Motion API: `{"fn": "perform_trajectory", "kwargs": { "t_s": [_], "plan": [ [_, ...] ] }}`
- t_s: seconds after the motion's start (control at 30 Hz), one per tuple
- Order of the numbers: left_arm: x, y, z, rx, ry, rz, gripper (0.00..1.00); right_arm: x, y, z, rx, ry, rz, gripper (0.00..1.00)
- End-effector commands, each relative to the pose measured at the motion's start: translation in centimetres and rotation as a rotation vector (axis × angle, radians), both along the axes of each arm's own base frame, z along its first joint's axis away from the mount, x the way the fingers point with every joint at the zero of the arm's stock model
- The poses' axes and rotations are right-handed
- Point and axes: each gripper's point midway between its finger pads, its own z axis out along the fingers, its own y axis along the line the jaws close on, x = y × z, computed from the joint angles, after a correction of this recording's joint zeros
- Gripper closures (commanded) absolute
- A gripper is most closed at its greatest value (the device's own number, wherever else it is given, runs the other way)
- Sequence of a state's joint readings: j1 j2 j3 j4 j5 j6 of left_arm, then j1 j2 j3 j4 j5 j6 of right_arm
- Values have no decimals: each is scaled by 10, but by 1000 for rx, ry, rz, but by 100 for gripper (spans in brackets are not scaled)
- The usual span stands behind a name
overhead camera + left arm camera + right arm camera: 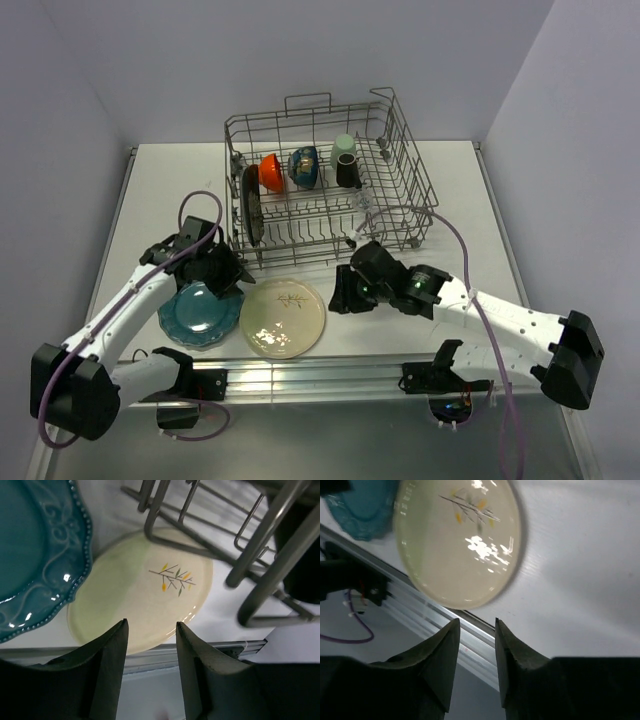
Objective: Load the mixed dishes into the dish rack
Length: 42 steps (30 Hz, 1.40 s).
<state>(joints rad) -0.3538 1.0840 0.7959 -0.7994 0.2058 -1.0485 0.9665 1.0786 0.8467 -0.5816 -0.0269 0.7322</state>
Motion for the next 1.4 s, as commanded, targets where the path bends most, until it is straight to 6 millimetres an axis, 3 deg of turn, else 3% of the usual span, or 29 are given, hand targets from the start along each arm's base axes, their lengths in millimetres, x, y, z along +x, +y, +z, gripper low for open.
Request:
{"fn": "perform_trajectory", "kwargs": {
  "t_s": [0.0,0.17,0.4,0.6,0.73,1.1,1.3,1.37],
  "plan": [
    [38,-6,20,-9,-130,5,51,-19,13,-20,179,133,33,53],
    [62,-3,14,11,-120,3,49,-38,20,-40,227,228,82,45],
    [92,21,3,39,-115,28,47,-40,26,-48,248,250,108,25],
    [93,21,11,-9,-128,29,48,-33,30,-65,220,273,61,21],
    [68,22,4,-28,-104,31,47,-22,31,-83,181,277,2,21],
    [-24,21,14,-134,-138,-3,38,-7,29,-124,96,302,-132,43],
    [-56,33,7,-76,-126,-43,36,-4,26,-136,-4,300,-172,64],
    [-60,36,4,-56,-115,-49,36,-5,25,-139,-30,307,-174,78]
  ]
}}
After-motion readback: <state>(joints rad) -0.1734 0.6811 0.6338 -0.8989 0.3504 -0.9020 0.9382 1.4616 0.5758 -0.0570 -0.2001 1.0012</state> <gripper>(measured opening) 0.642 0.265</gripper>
